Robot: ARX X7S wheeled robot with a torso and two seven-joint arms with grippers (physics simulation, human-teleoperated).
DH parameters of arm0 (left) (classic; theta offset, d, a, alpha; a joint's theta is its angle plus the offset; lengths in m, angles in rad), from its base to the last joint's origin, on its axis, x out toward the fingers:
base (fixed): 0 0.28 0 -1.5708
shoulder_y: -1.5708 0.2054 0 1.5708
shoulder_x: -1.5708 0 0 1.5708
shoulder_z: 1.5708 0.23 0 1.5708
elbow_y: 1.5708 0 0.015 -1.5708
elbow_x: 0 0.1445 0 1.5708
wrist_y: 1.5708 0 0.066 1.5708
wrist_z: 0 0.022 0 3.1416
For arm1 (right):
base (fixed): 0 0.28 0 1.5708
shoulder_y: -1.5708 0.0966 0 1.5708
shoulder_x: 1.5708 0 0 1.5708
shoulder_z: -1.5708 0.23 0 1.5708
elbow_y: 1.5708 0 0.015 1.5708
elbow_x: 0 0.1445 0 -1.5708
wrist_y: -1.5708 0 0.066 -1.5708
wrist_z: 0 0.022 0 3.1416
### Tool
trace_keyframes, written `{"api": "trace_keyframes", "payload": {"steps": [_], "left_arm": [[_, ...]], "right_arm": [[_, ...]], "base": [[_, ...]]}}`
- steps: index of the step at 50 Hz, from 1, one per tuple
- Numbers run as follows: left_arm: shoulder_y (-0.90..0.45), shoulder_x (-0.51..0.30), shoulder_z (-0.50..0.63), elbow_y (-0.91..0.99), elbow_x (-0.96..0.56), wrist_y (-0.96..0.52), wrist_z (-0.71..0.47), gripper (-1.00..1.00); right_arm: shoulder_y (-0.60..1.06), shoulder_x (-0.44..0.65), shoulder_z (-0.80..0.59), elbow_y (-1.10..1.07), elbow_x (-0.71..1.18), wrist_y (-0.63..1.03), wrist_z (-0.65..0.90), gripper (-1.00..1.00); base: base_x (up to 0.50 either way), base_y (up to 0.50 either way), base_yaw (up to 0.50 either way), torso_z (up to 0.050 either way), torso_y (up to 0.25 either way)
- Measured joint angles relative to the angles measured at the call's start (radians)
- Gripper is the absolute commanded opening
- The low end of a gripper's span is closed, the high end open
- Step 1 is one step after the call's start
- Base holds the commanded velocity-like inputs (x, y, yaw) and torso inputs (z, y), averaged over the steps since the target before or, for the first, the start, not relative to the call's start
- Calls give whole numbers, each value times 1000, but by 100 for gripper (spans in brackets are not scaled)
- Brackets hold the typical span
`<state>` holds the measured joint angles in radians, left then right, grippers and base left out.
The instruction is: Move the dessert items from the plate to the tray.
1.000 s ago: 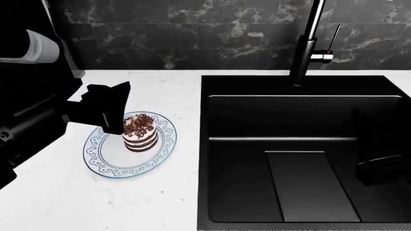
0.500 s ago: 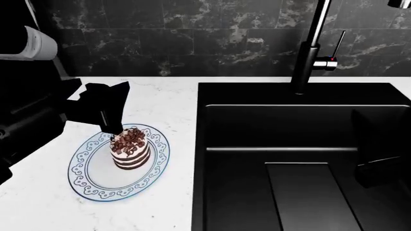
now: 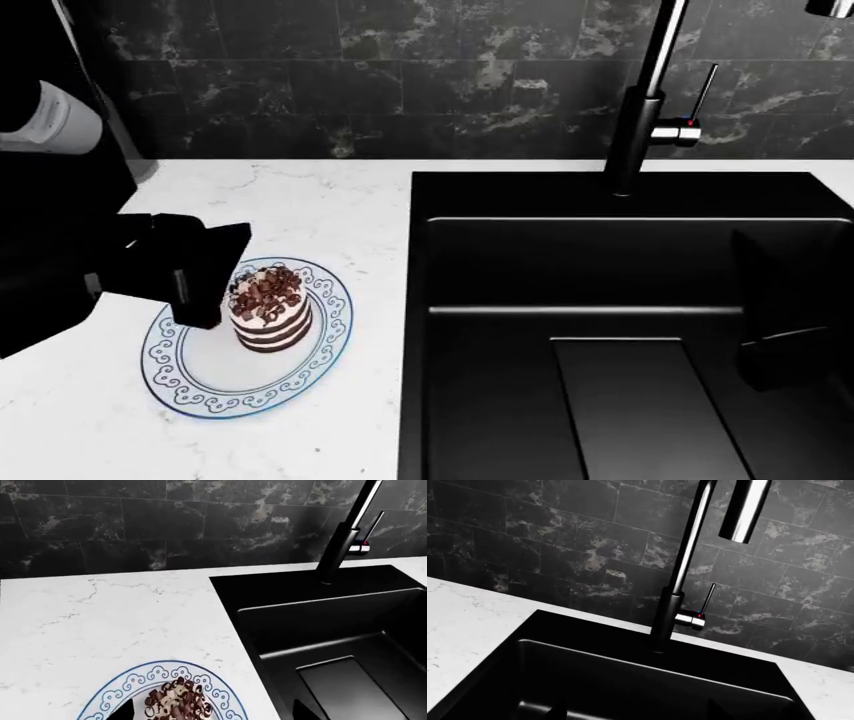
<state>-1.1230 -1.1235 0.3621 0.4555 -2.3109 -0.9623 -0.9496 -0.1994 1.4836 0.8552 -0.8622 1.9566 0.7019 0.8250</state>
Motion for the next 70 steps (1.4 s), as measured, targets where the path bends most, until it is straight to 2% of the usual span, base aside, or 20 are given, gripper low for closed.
{"api": "trace_keyframes", "payload": {"steps": [12,26,70], "left_arm": [[-27,-48,54,3,-107,-49,-43,100],[-5,-68,98,2,-119,-89,-55,100],[48,32,208,-136,35,-181,-5,100]], "right_arm": [[-6,20,-29,-1,-16,-34,-3,100],[2,26,-38,-3,-15,-38,-1,100],[36,3,-41,-8,-5,1,7,100]], "base": [[0,0,0,0,0],[0,0,0,0,0],[0,0,0,0,0]]}}
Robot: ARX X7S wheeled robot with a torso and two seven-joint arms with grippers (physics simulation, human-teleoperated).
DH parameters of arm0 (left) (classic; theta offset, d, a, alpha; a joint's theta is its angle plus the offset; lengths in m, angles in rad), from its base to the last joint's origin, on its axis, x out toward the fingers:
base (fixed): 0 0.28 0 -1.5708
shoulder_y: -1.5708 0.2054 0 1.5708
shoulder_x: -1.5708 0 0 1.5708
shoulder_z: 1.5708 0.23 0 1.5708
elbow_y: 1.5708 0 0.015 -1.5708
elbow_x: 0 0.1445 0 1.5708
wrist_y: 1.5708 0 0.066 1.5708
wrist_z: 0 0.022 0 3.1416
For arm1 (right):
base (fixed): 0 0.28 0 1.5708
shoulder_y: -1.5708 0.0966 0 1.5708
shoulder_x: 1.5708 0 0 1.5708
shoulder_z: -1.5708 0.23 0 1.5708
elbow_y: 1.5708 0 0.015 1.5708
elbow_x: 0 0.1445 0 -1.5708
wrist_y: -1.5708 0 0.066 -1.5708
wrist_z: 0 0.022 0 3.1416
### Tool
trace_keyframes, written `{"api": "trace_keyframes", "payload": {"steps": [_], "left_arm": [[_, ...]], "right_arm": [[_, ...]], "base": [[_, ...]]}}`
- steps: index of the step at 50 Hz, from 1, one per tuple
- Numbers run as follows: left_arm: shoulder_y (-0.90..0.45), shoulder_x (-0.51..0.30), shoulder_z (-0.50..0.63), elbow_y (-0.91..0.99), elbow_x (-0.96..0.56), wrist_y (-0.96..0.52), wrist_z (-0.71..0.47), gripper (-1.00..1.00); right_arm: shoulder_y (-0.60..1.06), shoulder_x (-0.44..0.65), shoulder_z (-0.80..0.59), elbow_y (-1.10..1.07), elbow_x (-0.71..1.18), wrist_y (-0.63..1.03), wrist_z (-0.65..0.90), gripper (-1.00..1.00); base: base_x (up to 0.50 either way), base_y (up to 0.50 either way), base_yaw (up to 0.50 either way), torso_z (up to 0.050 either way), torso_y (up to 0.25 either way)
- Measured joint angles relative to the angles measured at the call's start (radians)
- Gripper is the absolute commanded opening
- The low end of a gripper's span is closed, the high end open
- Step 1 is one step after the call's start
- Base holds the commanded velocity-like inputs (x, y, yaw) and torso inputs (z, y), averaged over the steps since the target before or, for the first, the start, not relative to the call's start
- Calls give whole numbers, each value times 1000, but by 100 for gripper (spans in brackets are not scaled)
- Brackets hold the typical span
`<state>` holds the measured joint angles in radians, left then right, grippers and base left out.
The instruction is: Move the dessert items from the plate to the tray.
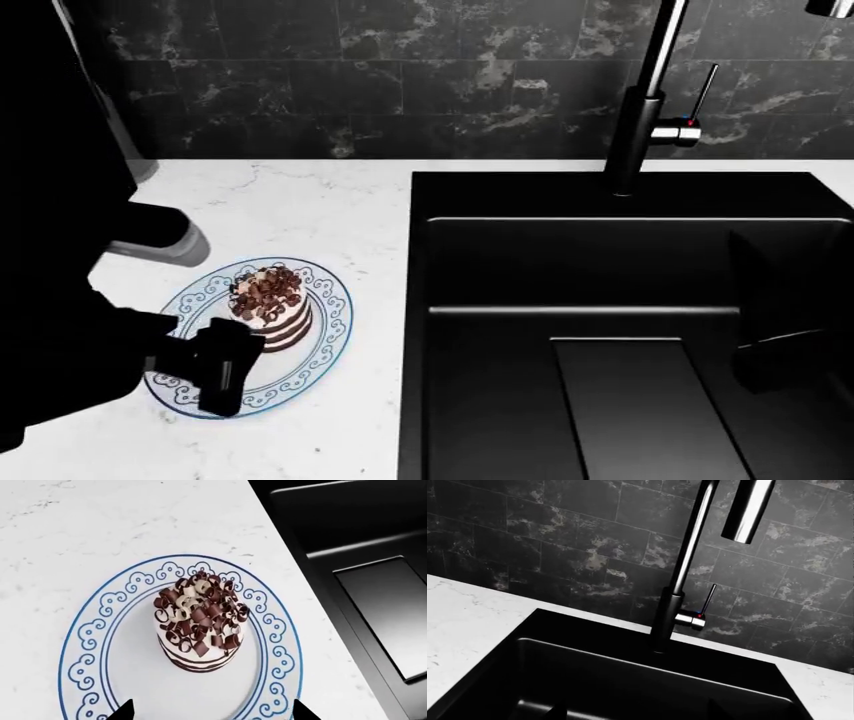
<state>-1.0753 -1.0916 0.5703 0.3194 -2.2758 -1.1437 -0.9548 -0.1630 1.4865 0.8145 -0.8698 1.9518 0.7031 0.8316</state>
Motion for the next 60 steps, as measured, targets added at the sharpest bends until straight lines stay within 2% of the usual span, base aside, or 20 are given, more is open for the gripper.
{"api": "trace_keyframes", "payload": {"steps": [31,60], "left_arm": [[-32,78,44,-83,79,-36,27,100],[-27,109,62,-119,129,-40,62,100]], "right_arm": [[20,-23,-3,0,0,29,0,100],[44,-42,10,2,18,65,6,100]], "base": [[0,0,0,0,0],[0,0,0,0,0]]}}
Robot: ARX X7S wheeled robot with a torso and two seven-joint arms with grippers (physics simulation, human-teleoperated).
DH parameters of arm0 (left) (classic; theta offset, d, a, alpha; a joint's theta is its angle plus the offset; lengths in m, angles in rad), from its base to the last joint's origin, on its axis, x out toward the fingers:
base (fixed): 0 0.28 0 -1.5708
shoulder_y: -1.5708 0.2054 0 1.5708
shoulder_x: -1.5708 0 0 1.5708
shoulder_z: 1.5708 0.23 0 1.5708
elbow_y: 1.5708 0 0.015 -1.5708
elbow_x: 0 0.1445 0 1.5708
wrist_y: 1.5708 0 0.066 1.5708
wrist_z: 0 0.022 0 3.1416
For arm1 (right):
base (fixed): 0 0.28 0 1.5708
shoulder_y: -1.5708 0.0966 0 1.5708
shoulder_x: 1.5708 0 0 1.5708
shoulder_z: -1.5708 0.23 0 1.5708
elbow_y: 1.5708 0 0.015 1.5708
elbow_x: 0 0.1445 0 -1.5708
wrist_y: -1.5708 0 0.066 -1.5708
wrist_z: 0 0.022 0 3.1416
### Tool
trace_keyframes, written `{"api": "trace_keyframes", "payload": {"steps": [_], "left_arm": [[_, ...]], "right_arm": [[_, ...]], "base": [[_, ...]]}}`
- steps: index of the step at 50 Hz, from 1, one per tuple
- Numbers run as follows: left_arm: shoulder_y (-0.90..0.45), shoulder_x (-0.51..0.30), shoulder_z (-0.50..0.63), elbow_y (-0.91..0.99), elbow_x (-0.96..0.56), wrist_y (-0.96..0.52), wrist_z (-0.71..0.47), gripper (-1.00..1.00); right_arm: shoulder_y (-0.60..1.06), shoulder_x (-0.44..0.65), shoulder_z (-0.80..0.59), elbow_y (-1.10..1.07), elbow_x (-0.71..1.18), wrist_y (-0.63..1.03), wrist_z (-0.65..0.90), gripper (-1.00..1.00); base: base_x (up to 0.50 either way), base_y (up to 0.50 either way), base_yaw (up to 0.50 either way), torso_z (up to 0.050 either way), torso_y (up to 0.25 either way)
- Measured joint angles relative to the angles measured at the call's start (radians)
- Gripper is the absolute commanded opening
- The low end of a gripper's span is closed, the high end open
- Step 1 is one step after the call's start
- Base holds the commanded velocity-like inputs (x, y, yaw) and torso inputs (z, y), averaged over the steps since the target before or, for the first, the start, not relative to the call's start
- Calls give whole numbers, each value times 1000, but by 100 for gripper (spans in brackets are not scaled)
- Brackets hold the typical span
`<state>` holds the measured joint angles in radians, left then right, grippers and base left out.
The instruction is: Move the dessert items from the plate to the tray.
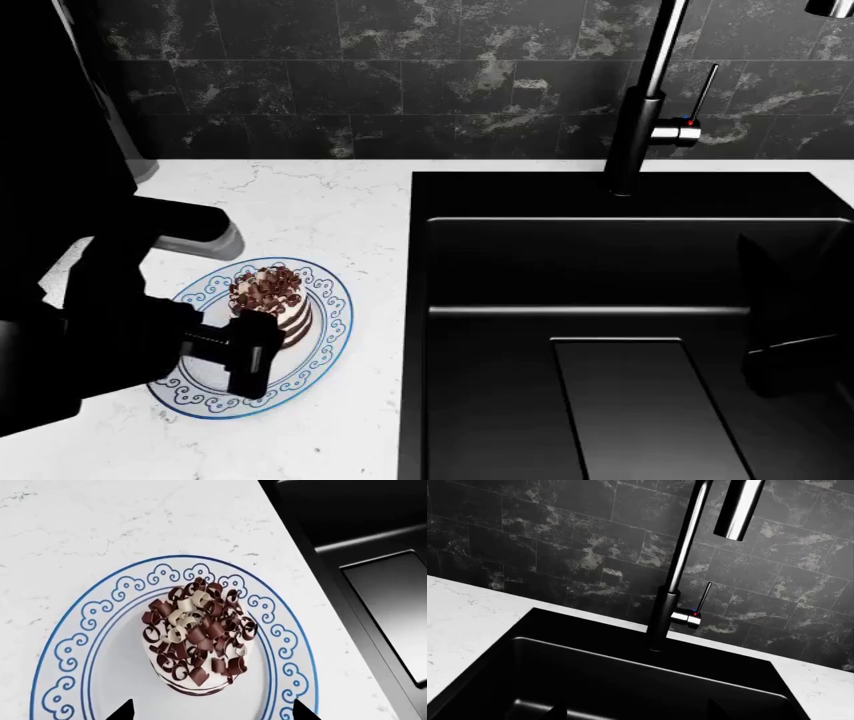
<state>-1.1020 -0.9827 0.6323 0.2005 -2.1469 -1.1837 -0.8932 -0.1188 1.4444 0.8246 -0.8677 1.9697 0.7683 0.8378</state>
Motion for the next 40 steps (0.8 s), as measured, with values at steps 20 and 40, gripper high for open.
{"api": "trace_keyframes", "payload": {"steps": [20,40], "left_arm": [[0,29,14,-39,47,-7,36,100],[-14,45,30,-61,76,-10,37,100]], "right_arm": [[10,-12,-2,2,0,14,1,100],[25,-24,7,4,11,37,4,100]], "base": [[0,0,0,0,0],[0,0,0,0,0]]}}
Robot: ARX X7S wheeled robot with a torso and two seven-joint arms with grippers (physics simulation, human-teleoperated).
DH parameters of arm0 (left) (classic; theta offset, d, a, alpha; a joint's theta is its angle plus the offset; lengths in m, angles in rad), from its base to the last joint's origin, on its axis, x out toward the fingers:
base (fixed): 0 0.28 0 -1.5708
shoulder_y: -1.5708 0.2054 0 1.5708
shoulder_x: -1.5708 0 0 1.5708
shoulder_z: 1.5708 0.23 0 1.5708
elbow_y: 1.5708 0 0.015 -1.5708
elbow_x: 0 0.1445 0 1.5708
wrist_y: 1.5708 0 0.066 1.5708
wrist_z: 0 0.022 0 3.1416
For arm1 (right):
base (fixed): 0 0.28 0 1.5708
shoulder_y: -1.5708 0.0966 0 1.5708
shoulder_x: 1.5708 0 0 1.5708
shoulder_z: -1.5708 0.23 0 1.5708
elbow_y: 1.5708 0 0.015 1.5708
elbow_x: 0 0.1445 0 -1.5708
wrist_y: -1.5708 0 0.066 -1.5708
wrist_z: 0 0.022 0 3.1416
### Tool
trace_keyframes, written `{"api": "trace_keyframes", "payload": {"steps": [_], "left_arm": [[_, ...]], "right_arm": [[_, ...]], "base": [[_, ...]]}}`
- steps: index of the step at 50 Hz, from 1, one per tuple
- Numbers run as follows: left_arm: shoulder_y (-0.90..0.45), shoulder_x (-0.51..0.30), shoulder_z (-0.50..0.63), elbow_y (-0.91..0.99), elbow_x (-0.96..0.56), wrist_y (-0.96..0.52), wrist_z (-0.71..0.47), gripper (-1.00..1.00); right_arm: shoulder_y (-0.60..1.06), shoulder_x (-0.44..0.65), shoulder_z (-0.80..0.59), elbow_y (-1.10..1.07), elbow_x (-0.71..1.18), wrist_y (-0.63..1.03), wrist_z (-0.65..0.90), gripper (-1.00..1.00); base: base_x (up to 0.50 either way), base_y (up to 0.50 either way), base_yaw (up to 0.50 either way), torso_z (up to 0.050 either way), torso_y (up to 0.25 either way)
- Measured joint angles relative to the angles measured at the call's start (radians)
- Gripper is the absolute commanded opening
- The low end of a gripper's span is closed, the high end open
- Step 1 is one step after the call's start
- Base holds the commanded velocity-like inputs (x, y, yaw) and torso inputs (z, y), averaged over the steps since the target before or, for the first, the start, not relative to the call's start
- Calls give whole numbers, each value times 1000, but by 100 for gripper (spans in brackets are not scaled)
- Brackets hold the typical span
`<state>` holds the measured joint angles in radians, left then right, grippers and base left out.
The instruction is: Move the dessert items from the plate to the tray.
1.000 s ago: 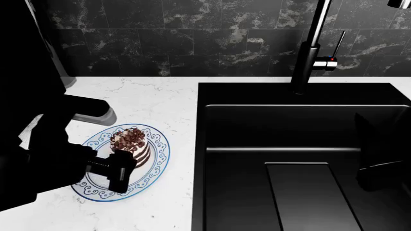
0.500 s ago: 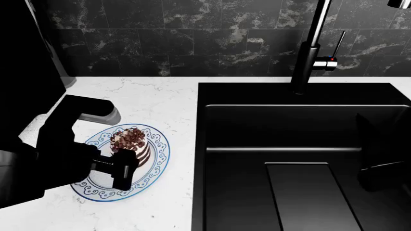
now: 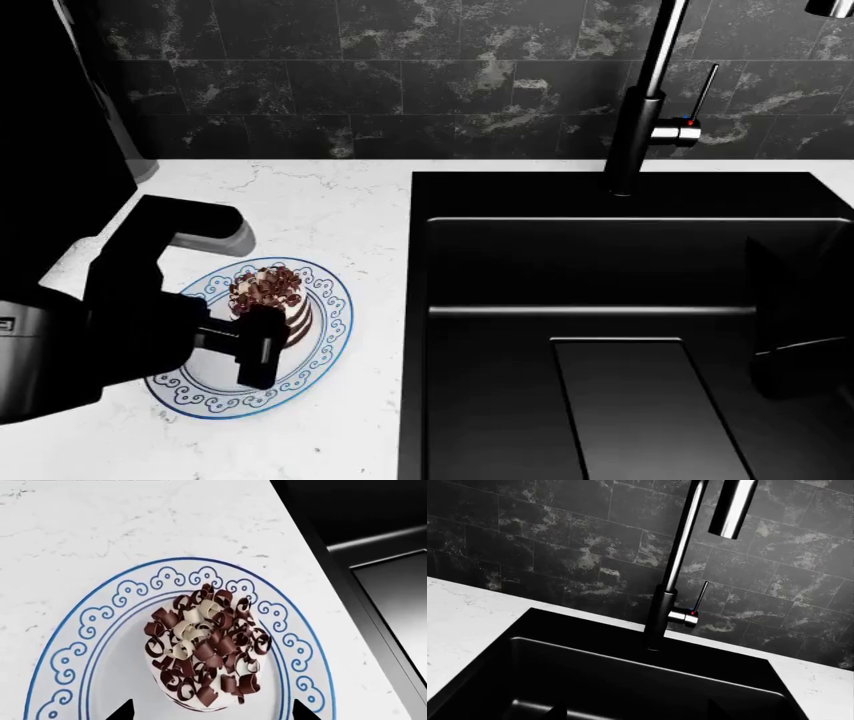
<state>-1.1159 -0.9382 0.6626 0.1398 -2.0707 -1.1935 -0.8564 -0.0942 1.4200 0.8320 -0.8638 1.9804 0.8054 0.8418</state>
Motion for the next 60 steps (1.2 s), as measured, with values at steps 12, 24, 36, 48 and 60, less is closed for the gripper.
{"api": "trace_keyframes", "payload": {"steps": [12,24,36,48,60], "left_arm": [[-6,13,11,-20,29,-2,8,100],[-13,29,24,-47,65,-6,21,100],[-22,48,37,-67,85,-10,32,100],[-29,62,48,-83,98,-13,40,100],[-39,74,58,-97,108,-15,46,100]], "right_arm": [[6,-9,1,0,1,11,0,100],[10,-17,-5,-1,-5,15,-1,100],[15,-27,-3,0,-5,26,-1,100],[22,-35,6,2,4,43,2,100],[27,-43,10,4,7,54,1,100]], "base": [[0,0,0,0,0],[0,0,0,0,0],[0,0,0,0,0],[0,0,0,0,0],[0,0,0,0,0]]}}
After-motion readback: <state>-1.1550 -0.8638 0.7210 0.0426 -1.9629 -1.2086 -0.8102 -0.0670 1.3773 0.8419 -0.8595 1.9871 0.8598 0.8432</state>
